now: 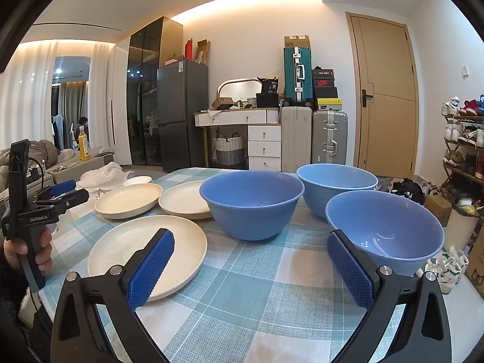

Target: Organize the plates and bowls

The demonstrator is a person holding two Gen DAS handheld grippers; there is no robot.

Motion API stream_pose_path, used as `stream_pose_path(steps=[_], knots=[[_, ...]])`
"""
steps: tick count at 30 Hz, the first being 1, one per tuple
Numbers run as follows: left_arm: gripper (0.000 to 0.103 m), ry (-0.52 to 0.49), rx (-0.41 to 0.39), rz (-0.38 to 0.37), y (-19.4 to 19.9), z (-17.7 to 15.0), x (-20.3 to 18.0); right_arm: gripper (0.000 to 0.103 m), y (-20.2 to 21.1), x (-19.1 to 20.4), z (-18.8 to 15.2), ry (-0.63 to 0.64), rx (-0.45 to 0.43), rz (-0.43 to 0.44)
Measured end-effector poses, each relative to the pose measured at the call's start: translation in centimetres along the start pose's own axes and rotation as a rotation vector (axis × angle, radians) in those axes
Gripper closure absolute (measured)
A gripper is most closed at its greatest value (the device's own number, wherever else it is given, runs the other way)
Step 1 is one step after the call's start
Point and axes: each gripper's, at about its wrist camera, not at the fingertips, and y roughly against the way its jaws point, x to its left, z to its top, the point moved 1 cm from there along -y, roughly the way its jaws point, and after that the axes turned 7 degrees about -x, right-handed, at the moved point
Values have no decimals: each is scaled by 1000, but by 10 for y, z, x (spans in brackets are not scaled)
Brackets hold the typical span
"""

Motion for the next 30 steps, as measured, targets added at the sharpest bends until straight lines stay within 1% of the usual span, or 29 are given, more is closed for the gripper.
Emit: stream_pose_path(steps=[1, 10, 11, 30], knots=[[2, 0, -18, 0, 1, 0, 0, 0, 0, 0, 0, -2, 3, 1], [2, 4, -13, 7, 6, 0, 3, 0, 0, 0, 0, 0, 2, -1], [2, -6, -5, 2, 1, 0, 0, 0, 0, 0, 0, 0, 3, 0], [2, -6, -3, 2, 1, 0, 0, 0, 0, 0, 0, 0, 2, 0]])
